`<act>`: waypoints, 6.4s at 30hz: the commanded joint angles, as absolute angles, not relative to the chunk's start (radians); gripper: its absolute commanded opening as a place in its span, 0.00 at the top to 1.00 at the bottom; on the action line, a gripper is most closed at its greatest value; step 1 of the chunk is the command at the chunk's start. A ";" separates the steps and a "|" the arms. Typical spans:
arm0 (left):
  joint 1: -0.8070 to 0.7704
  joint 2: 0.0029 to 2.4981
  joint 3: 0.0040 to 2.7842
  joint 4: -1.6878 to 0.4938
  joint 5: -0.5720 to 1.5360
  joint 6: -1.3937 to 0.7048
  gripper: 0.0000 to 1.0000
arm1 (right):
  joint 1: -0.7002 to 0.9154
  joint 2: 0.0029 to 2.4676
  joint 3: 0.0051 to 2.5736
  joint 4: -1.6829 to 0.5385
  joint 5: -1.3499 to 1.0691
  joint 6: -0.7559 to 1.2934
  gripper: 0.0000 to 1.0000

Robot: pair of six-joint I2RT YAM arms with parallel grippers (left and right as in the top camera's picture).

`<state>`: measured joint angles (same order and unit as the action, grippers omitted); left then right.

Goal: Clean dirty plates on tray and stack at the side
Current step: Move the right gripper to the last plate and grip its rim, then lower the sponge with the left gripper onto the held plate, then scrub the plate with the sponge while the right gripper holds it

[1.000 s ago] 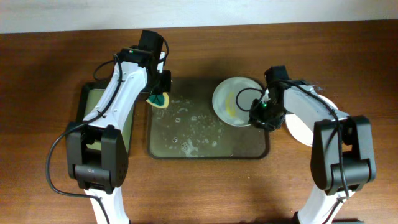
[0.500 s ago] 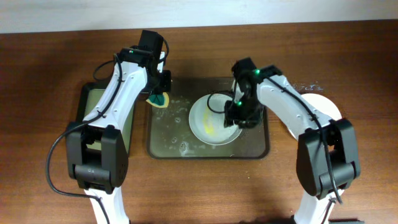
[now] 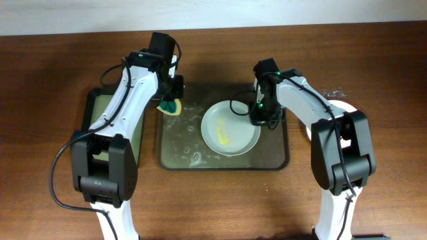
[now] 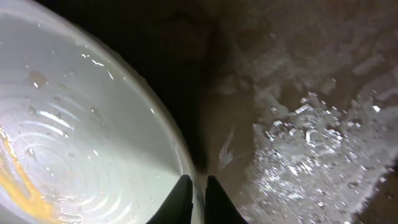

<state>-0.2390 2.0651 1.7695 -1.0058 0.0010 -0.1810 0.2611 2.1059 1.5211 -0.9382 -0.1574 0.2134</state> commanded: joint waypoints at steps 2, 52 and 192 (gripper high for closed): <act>-0.239 2.065 1.785 -1.004 0.012 -0.194 1.00 | 0.257 2.143 1.504 -0.926 -0.276 0.363 0.96; -0.424 2.215 1.628 -0.837 0.116 0.168 1.00 | 0.276 2.146 1.374 -0.739 -0.434 0.483 0.96; -0.371 2.289 1.908 -0.818 -0.077 -0.045 1.00 | 0.222 2.146 1.397 -0.747 -0.474 0.374 0.96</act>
